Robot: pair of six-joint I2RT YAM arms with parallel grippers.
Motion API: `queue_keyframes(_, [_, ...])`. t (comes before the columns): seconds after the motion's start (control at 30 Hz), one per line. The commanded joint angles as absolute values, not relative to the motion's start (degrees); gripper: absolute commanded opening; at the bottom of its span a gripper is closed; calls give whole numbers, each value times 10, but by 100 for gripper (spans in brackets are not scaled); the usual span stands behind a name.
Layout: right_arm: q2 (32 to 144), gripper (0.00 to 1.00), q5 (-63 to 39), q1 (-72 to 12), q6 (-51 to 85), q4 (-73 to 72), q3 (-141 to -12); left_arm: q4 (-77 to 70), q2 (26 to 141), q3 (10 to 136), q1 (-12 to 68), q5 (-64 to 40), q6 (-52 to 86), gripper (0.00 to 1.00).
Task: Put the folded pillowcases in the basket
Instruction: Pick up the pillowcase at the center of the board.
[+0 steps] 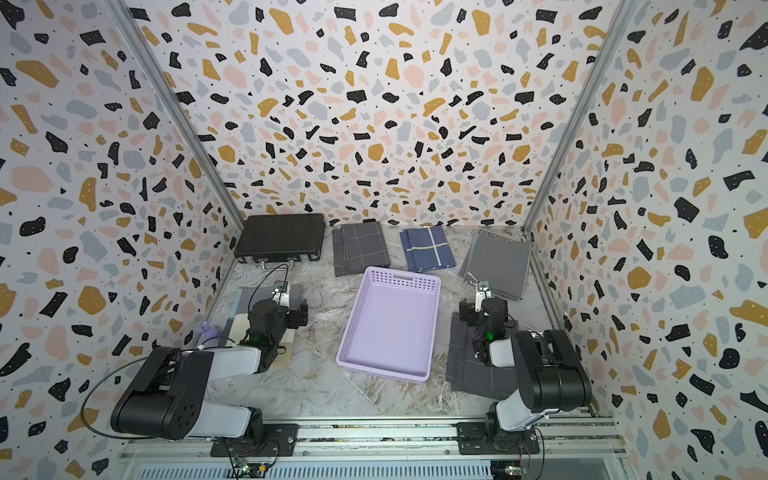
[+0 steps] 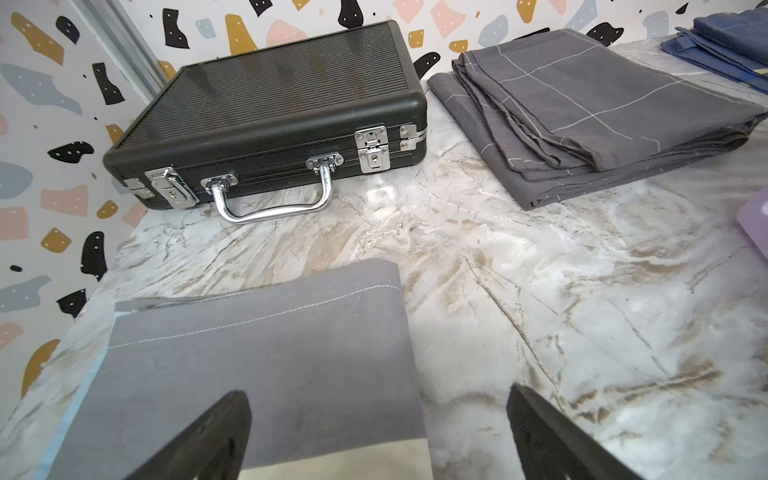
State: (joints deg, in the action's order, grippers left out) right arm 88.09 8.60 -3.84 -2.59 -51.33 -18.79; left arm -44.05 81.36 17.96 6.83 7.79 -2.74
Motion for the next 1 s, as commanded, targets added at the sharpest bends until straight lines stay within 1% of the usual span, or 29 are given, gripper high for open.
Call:
queue_keyframes(0.0, [868, 100, 90, -37, -21, -511, -200, -463, 808, 185, 79, 99, -28, 100])
queue_keyframes(0.87, [868, 100, 91, -37, -20, -510, -201, -461, 805, 185, 78, 114, -19, 100])
queue_keyframes(0.9, [866, 100, 96, -36, -20, -519, -196, -443, 788, 196, 77, 133, -15, 100])
queue_keyframes(0.93, [862, 100, 113, -41, -19, -525, -194, -389, 760, 211, 77, 134, -13, 100])
queue_keyframes(0.97, [842, 100, 155, -50, -16, -506, -195, -316, 721, 235, 79, 131, -13, 100])
